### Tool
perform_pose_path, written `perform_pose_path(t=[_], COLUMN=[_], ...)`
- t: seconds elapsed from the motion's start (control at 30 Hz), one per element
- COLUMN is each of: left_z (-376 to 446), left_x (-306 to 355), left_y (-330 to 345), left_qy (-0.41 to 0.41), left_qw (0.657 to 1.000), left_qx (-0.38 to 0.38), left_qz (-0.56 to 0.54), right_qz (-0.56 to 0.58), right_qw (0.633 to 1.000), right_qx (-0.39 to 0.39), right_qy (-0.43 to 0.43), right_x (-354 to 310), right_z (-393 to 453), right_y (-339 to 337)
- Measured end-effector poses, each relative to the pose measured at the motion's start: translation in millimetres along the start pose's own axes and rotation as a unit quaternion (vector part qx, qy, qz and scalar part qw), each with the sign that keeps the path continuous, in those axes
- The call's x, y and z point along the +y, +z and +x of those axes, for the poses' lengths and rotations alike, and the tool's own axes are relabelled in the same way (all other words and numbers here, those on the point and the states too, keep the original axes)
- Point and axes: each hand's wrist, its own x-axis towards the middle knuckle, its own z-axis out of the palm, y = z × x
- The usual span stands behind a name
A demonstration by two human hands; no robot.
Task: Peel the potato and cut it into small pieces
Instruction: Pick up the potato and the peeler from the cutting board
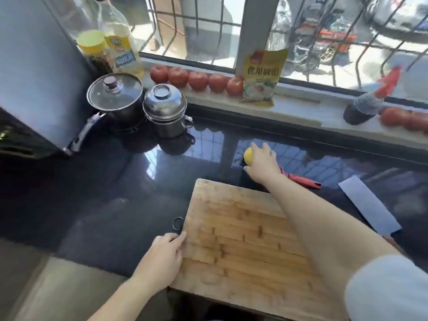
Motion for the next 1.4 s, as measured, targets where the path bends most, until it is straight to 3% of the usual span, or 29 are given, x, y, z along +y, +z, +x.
perform_pose_path(t=[0.13, 0.23, 0.4, 0.5, 0.6, 0.73, 0.83, 0.93, 1.0, 1.13, 1.27, 1.4], left_z=[2, 1, -4, -4, 4, 16, 16, 12, 8, 4, 3, 1], left_x=[7, 16, 11, 1, 9, 24, 30, 28, 27, 29, 35, 39], left_y=[10, 9, 14, 20, 9, -12, -16, -8, -5, -3, -2, 4], left_qy=[-0.033, -0.047, -0.015, 0.026, 0.025, 0.010, -0.013, -0.032, -0.055, -0.090, -0.127, -0.159], left_qw=[0.999, 0.998, 0.993, 0.982, 0.981, 0.978, 0.976, 0.984, 0.989, 0.989, 0.984, 0.982], left_qx=[0.012, -0.014, -0.029, -0.013, -0.020, -0.057, -0.073, -0.058, -0.046, -0.039, -0.045, -0.043], left_qz=[0.008, 0.046, 0.110, 0.185, 0.190, 0.201, 0.204, 0.167, 0.131, 0.107, 0.119, 0.087], right_qz=[-0.002, 0.033, 0.119, 0.107, 0.070, 0.015, 0.080, 0.126, 0.086, -0.025, -0.085, -0.111], right_qw=[0.999, 0.999, 0.987, 0.983, 0.985, 0.983, 0.981, 0.985, 0.993, 0.995, 0.994, 0.990], right_qx=[-0.031, -0.005, -0.007, -0.039, -0.035, -0.047, -0.055, 0.015, 0.066, 0.090, 0.062, 0.085], right_qy=[0.022, -0.002, -0.110, -0.144, -0.155, -0.179, -0.169, -0.114, -0.049, 0.046, 0.012, -0.024], right_x=[3, -4, -22, -34, -34, -29, -23, 17, 60, 124, 143, 147], right_z=[21, 5, -133, -219, -246, -246, -241, -208, -167, -86, -57, -56], right_y=[-3, -9, 1, 37, 72, 77, 59, 38, 27, 2, 4, 4])
